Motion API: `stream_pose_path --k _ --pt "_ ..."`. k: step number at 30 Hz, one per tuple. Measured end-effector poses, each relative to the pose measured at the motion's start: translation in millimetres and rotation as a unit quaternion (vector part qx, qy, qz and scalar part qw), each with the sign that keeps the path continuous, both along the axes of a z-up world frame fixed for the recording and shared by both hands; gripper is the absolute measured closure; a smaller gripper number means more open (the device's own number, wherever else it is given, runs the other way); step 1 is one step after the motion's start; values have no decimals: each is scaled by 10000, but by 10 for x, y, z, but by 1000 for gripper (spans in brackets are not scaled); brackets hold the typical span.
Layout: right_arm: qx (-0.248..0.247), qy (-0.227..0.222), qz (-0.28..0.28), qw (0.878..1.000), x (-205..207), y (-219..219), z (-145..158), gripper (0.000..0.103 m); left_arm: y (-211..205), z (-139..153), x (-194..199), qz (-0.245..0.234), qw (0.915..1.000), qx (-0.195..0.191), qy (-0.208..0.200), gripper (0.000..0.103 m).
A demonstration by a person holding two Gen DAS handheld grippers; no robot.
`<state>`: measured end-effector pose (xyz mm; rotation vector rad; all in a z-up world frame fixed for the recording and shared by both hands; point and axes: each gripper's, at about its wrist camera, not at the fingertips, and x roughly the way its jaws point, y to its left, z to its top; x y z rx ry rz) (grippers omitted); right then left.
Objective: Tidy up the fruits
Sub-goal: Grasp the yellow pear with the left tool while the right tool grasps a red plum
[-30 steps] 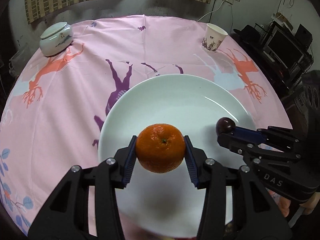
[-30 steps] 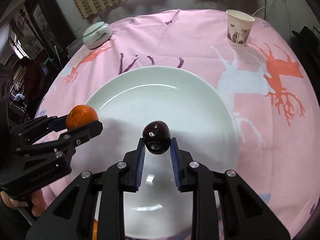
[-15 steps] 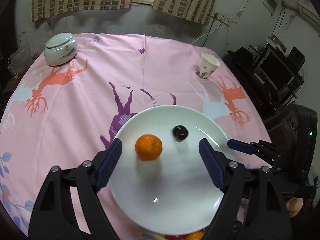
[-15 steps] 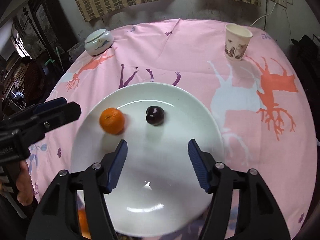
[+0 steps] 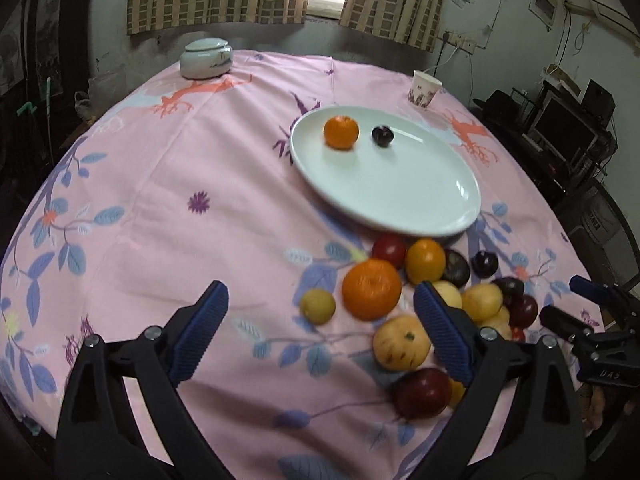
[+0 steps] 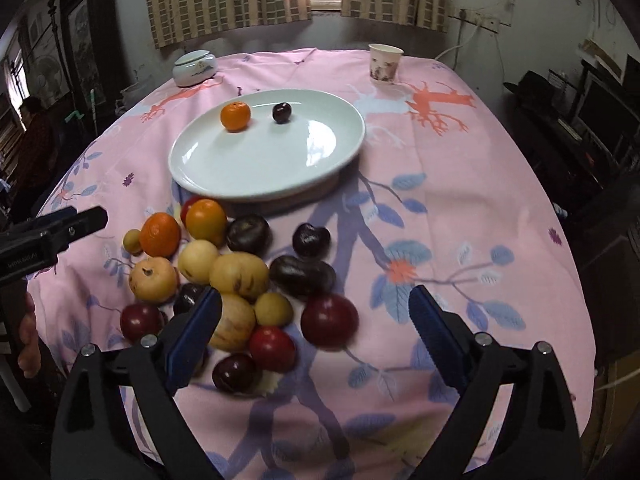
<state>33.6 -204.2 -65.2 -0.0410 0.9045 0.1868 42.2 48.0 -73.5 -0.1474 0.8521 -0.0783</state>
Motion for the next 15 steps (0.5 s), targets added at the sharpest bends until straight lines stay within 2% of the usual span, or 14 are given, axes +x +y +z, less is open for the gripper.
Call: stream_pose_path --k 6,7,8,9,11,13,15 --pt "106 107 -125 9998 -33 -114 -126 9 -70 -81 -140 -172 9997 195 41 8" --pt "175 108 -108 9997 -18 -118 -146 16 -80 -78 -142 -189 9996 210 38 8" --pt "182 130 -107 9997 0 -107 -157 27 -98 -81 -139 -210 9995 243 46 8" --pt "176 185 -97 9996 17 -101 -188 31 -113 -90 -139 -227 9993 280 60 8" --pt "218 298 -121 9992 53 -118 -256 46 -122 -97 -130 -243 9992 309 90 8" --pt "282 409 -143 9987 86 -147 -317 51 -140 -107 -128 -257 9991 324 117 8" --pt "332 513 -140 9980 128 -160 -381 52 -166 -122 -136 -309 9987 369 155 8"
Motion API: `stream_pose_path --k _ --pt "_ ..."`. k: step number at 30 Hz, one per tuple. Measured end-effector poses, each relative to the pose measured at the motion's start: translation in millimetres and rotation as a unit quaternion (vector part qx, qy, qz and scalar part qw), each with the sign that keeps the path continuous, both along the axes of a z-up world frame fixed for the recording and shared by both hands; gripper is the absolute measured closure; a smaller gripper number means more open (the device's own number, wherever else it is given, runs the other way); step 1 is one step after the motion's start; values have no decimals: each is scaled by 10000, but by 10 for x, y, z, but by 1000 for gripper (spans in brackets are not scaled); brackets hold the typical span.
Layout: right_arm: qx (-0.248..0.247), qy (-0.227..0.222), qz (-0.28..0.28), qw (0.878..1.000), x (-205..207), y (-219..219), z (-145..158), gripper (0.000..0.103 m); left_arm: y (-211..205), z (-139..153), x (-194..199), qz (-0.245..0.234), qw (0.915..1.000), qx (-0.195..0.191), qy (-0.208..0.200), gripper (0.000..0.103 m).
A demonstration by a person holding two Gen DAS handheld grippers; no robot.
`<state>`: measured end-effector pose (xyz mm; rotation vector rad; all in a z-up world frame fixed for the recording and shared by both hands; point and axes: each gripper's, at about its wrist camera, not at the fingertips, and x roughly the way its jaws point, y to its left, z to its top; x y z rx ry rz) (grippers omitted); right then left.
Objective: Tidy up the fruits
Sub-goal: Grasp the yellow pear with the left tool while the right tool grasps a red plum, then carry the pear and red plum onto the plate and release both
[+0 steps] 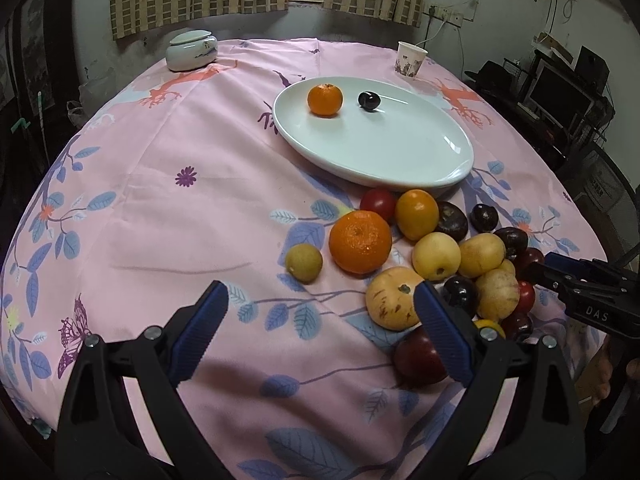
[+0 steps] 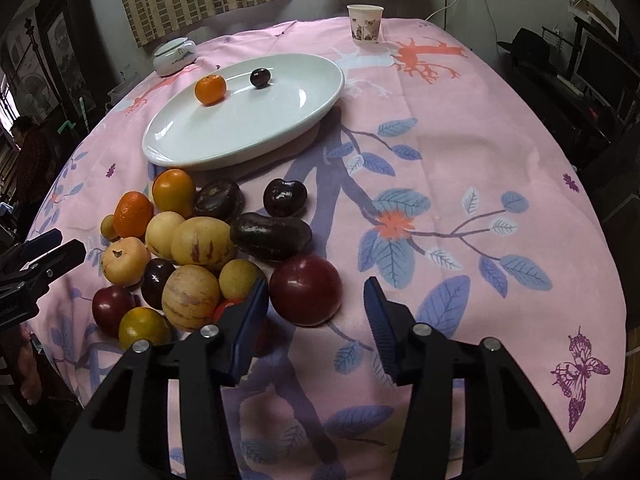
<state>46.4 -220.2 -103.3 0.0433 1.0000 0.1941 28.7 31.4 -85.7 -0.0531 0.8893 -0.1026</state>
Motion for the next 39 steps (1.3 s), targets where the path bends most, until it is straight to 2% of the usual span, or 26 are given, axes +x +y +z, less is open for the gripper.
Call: stream_pose_path --k 5,12,14,17,22,23,25,39 --pt "465 227 -13 9987 106 -47 -126 64 -123 -94 6 -196 9995 176 179 8" --pt "229 -173 -16 9996 -143 -35 148 63 -176 -203 83 -190 9991 110 374 9" --pt "279 -148 -94 9995 -141 -88 155 63 -211 -185 71 -258 9990 99 365 18" --pt "373 -91 -126 9992 -140 -137 138 63 -296 -170 87 -391 9983 76 416 25" --pt "471 -65 -79 9988 -159 -134 147 63 -372 -347 324 -504 9936 -518 869 34" --pt "464 -75 -83 9989 -167 -139 155 63 -380 -343 327 -489 9937 -546 853 45" --pt "441 -114 -129 9989 -182 -154 184 63 -406 -309 288 -600 9930 -622 805 59" --pt "446 -201 192 9986 -175 66 250 63 -228 -14 108 -381 9965 -624 396 59"
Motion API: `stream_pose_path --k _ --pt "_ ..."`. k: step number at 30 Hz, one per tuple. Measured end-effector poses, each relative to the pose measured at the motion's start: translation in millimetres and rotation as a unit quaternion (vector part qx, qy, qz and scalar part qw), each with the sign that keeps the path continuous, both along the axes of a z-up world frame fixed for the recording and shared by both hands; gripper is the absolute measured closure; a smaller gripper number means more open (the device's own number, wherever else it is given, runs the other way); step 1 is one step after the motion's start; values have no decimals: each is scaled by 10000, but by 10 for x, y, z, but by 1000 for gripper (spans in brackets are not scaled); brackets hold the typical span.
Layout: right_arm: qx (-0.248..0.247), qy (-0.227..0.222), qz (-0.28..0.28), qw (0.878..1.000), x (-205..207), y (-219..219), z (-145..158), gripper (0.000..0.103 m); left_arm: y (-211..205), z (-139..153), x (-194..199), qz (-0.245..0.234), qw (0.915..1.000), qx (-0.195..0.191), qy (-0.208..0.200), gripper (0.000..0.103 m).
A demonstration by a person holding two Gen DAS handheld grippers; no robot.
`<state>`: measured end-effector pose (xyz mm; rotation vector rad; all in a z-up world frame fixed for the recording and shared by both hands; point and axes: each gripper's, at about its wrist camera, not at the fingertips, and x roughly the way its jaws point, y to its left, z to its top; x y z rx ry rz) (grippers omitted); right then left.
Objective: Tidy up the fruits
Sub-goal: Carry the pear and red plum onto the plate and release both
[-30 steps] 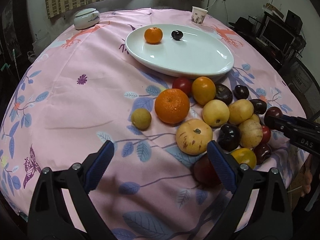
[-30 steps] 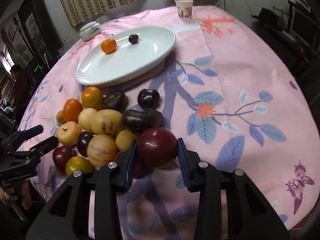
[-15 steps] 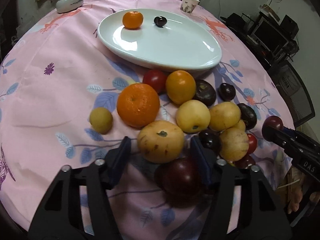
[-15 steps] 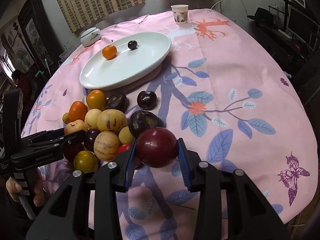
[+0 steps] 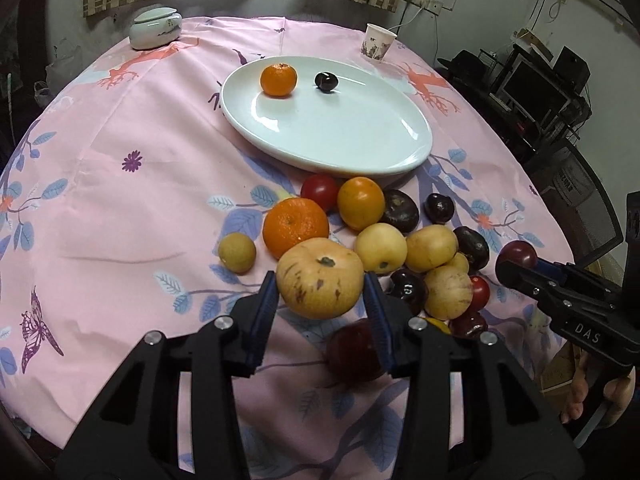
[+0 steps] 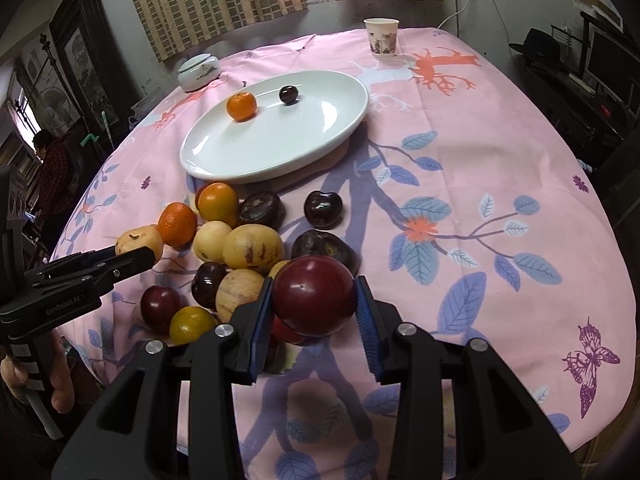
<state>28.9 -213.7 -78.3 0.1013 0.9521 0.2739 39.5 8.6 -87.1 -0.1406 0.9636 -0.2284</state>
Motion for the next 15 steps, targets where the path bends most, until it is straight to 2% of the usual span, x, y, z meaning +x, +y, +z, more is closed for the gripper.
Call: stream_pose_path --k 10,15 --pt "10 -78 265 9996 75 202 70 63 42 145 -38 -7 9998 -2 -193 59" --pt "0 -127 552 9984 250 320 134 63 31 293 35 -73 9994 12 -333 59"
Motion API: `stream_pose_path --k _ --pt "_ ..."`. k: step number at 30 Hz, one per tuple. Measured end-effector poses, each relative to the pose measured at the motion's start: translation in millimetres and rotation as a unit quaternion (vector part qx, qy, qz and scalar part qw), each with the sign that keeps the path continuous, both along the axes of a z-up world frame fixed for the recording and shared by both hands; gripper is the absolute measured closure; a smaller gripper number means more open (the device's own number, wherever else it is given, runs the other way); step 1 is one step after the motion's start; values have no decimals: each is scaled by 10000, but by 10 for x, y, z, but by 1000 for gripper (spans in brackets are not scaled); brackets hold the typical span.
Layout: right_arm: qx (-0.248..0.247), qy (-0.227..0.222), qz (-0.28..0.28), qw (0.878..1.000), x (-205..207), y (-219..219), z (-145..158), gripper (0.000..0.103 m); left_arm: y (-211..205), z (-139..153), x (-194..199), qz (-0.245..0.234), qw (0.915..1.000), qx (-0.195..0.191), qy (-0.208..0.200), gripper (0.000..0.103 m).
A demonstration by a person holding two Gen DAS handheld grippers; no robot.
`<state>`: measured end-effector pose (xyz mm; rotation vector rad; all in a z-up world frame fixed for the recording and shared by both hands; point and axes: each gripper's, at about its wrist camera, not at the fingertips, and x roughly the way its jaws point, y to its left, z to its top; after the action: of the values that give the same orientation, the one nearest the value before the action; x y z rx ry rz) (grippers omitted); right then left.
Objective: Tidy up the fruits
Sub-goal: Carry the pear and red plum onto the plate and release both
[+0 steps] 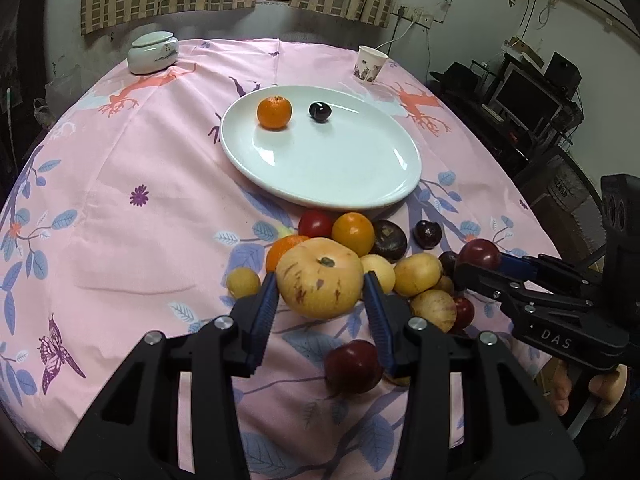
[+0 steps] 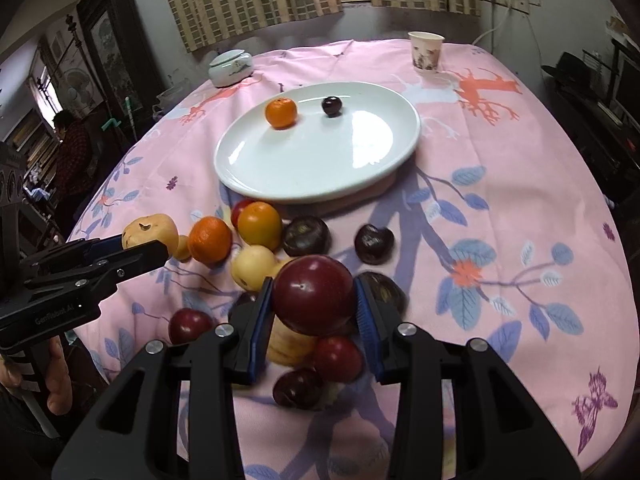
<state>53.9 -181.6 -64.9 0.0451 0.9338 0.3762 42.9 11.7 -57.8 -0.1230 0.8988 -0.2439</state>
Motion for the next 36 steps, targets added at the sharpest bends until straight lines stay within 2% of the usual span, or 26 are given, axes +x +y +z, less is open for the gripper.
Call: stream_pose_path --k 5,9,11,17,20,28,30,31,33,36 --pt "-127 -91 228 9996 350 109 112 63 -14 147 270 -58 9999 -38 -81 59" --pt "-210 -182 396 9988 778 219 224 63 -49 229 848 -132 9999 -107 12 59" --pt "-256 -221 441 9985 1048 270 245 63 -87 248 1208 -65 10000 -23 20 59" --pt "-405 53 297 9987 1898 304 -32 63 -296 86 2178 109 9989 388 256 59" --pt "-284 273 261 9989 2180 276 -159 63 -329 -17 2479 117 9983 374 432 59" --pt "-180 369 190 9990 2465 253 -293 62 -380 -92 2761 157 9979 433 456 58" --pt "-237 303 185 9991 2484 279 -281 50 -371 -75 2781 188 9979 418 468 57" --pt "-277 197 157 9993 2467 287 -249 37 -357 -39 2763 189 9982 377 420 55" --pt "-391 -69 176 9991 2396 304 -146 36 -310 95 2672 209 9989 351 209 39" --pt "-658 -273 232 9972 2241 334 27 36 -201 354 2425 270 9991 288 -133 33"
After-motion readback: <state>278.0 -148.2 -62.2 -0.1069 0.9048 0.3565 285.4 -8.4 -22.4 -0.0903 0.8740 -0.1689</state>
